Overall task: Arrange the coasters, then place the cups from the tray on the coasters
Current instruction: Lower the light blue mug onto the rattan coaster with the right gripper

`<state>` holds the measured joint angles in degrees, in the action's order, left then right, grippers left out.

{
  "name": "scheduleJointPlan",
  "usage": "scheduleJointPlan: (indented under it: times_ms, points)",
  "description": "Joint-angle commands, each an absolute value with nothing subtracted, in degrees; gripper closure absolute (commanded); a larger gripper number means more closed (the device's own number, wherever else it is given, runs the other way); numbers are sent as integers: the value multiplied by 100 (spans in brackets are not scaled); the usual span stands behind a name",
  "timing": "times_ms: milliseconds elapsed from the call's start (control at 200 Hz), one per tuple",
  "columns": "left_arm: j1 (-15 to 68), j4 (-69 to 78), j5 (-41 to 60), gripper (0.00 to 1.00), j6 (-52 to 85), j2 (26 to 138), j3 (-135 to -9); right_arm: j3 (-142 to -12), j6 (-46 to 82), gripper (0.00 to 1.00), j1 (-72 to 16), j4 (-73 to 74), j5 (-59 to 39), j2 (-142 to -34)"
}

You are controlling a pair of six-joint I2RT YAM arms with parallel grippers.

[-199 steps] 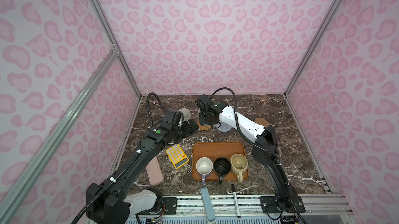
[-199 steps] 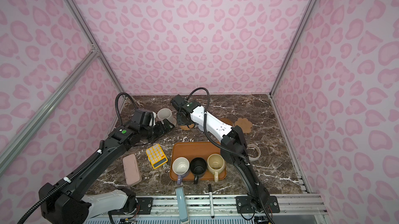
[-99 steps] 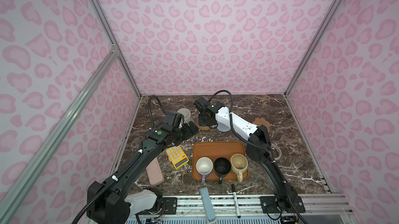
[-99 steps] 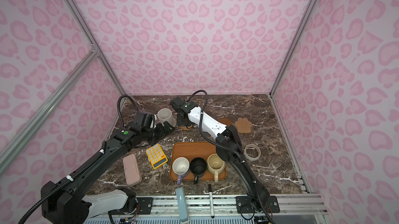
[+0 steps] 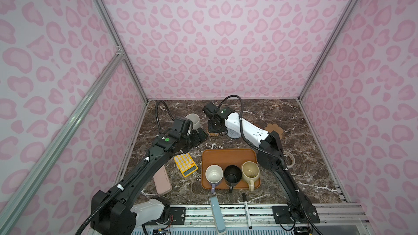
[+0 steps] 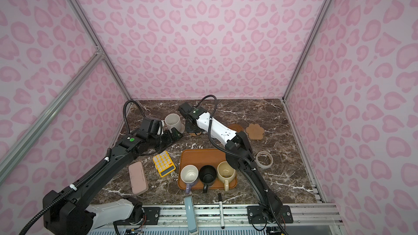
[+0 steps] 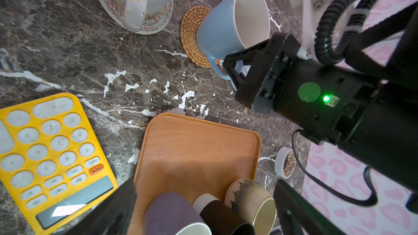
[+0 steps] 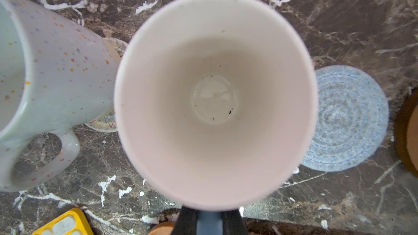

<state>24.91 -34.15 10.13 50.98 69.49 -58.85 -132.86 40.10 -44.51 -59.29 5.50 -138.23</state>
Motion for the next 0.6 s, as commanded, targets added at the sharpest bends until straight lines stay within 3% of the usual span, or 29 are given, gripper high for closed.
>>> scheduleJointPlan:
  times_ms: [0, 600]
  points:
    - [2488, -3309, 1022, 3, 5079, 6891, -5891, -13325, 4010, 100, -4456, -5783, 594, -13896]
    - [2488, -3307, 1026, 3, 5068, 6882, -5836, -13366, 3928, 100, -4443, -5775, 590, -13968]
